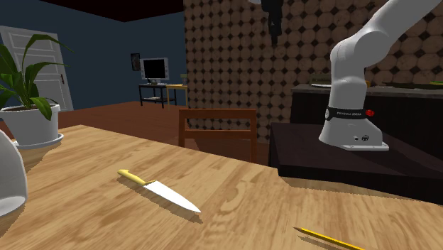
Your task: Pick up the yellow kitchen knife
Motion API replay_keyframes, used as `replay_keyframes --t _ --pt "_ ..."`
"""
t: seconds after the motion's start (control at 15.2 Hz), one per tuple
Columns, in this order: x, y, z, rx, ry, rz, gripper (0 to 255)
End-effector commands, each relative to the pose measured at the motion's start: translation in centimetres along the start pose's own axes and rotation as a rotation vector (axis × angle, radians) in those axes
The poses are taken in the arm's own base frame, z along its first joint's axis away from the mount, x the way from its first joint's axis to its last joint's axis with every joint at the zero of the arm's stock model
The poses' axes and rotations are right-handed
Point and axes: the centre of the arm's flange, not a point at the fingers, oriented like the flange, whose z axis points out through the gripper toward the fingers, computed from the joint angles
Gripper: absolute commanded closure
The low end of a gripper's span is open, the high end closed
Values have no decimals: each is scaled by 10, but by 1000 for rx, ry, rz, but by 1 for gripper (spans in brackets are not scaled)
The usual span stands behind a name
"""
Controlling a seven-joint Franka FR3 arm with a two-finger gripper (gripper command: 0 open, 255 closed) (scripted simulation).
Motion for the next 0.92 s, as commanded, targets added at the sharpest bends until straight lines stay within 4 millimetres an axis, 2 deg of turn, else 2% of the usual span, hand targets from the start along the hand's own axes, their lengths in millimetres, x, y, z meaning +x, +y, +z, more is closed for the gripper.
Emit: replay_keyframes --t 0.0,0.86 --pt "0 0 0 0 0 0 0" --pt "101 -91 98 -32 66 -10 0"
